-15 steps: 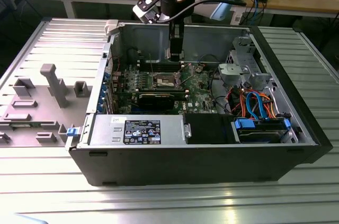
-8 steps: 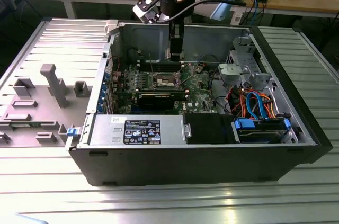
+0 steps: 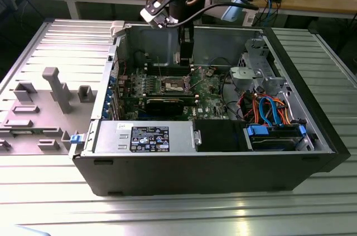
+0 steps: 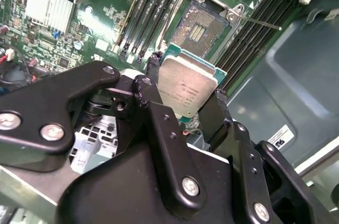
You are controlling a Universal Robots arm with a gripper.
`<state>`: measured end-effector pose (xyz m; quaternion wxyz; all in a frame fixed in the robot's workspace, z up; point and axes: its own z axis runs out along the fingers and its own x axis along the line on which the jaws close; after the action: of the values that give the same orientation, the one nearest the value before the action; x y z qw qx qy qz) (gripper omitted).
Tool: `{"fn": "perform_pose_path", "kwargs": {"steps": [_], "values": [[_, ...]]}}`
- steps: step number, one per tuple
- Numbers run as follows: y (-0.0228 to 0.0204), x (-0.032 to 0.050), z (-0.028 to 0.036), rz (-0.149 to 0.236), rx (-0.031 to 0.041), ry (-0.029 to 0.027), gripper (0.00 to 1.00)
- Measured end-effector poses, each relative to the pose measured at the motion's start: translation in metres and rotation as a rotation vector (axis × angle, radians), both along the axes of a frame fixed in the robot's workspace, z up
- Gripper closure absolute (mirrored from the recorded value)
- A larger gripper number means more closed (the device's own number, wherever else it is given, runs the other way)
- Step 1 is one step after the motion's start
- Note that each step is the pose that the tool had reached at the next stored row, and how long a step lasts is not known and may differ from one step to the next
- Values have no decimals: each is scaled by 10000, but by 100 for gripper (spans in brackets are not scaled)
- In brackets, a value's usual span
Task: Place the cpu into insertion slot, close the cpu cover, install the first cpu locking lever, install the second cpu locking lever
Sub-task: 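Place the cpu into insertion slot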
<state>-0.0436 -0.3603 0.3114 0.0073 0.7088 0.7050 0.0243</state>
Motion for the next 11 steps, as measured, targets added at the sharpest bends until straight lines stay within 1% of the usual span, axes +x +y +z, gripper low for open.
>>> {"fn": "perform_pose_path", "kwargs": {"steps": [3, 5, 6, 7, 8, 9, 11], "values": [[18, -1, -43, 196, 1, -5, 46], [23, -21, -95, 228, 0, -5, 46], [25, -150, -165, 228, 1, -4, 46], [25, -162, -173, 228, 1, -5, 46], [28, -172, -222, 229, 2, -5, 46], [82, -170, -306, 220, 2, -4, 46], [124, -164, -358, 189, 2, -5, 46]]}}
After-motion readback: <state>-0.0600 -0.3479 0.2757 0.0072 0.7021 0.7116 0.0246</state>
